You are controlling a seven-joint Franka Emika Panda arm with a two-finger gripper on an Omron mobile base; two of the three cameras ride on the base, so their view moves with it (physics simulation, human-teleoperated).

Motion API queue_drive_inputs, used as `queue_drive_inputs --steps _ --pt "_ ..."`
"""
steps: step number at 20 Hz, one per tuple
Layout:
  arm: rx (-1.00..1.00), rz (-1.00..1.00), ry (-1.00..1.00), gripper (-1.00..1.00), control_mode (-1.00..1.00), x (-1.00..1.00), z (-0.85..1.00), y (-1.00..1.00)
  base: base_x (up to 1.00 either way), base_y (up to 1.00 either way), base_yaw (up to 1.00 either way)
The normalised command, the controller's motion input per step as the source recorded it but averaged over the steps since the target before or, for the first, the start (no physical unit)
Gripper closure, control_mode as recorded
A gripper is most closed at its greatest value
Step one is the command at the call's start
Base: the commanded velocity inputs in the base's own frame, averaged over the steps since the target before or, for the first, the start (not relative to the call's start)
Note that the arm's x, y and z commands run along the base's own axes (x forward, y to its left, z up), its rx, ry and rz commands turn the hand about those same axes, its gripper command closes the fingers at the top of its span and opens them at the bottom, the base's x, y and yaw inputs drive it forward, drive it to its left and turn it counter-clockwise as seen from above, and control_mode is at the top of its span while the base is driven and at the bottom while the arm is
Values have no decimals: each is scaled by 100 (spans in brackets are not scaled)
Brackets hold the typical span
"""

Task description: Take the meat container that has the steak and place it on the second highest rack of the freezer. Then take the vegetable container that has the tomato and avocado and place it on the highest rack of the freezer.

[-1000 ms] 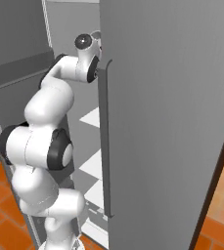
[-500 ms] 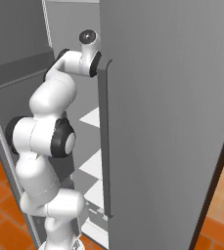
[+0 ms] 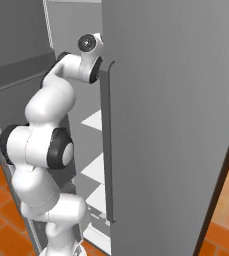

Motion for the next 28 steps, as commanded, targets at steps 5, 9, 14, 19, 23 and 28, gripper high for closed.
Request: queue_drive_inputs --steps 5,9,14,19,23,28 --pt "2 0 7 -100 -100 -100 42 -5 0 0 0" --pt "0 0 15 -100 -100 -100 16 0 0 0 0" --pt "0 0 4 -100 -100 -100 0 0 0 0 0" --pt "8 -9 0 -100 -100 -100 -3 5 0 0 0" --pt "18 -57 -1 -100 -100 -94 0 6 0 0 0" --pt "30 -76 -3 -100 -100 -72 3 1 0 0 0"
